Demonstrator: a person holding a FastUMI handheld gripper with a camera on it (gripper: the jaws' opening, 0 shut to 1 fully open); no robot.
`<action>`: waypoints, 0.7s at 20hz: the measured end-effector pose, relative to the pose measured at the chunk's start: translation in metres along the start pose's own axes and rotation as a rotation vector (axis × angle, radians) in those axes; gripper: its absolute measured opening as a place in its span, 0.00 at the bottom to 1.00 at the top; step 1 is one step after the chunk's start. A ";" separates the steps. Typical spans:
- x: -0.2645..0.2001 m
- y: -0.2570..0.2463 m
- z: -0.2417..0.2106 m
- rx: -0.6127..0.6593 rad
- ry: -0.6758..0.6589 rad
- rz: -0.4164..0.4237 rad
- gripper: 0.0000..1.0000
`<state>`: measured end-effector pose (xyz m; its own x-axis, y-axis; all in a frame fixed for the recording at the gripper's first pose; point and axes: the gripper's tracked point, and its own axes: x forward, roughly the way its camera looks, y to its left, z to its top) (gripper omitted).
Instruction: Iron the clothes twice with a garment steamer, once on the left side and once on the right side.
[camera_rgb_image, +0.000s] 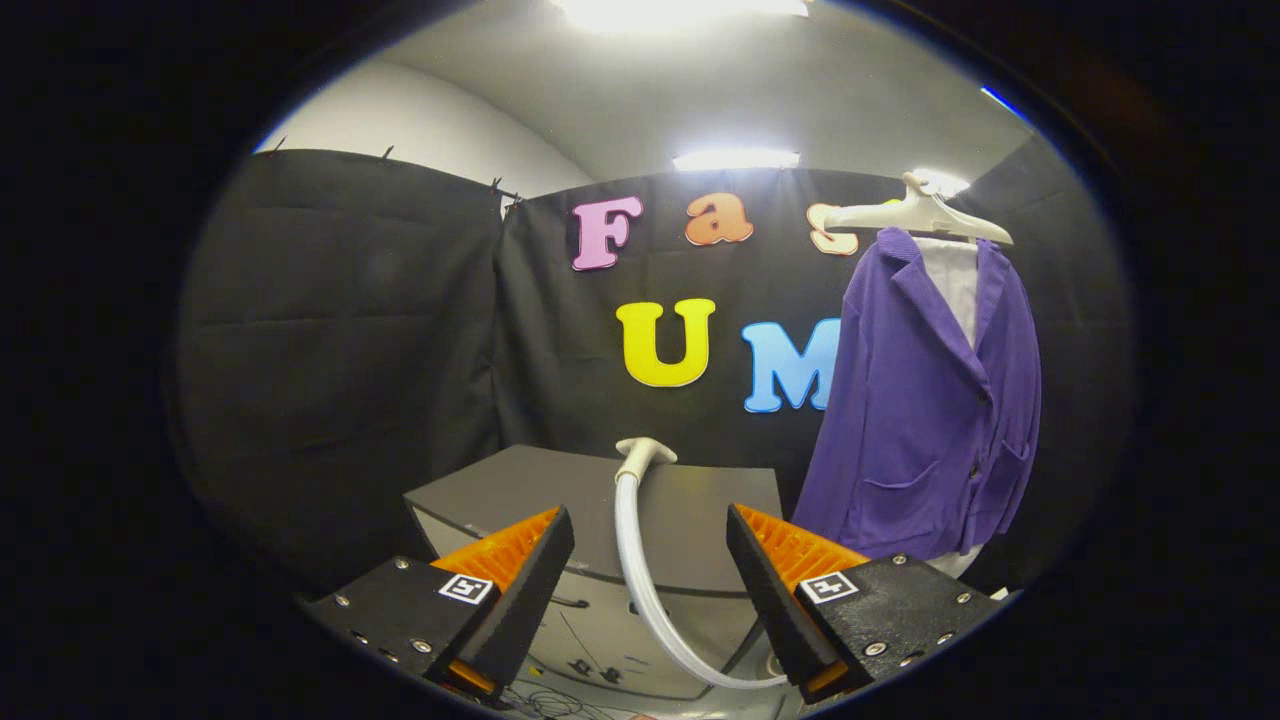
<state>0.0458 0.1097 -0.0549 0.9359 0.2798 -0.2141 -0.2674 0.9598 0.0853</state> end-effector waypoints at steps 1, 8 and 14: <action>0.016 0.006 0.002 0.019 0.015 0.010 0.95; 0.121 0.009 0.034 0.089 0.034 -0.039 0.95; 0.196 -0.016 0.006 0.199 0.160 -0.161 0.95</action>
<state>0.2352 0.1489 -0.0927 0.9106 0.1393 -0.3892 -0.0533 0.9732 0.2237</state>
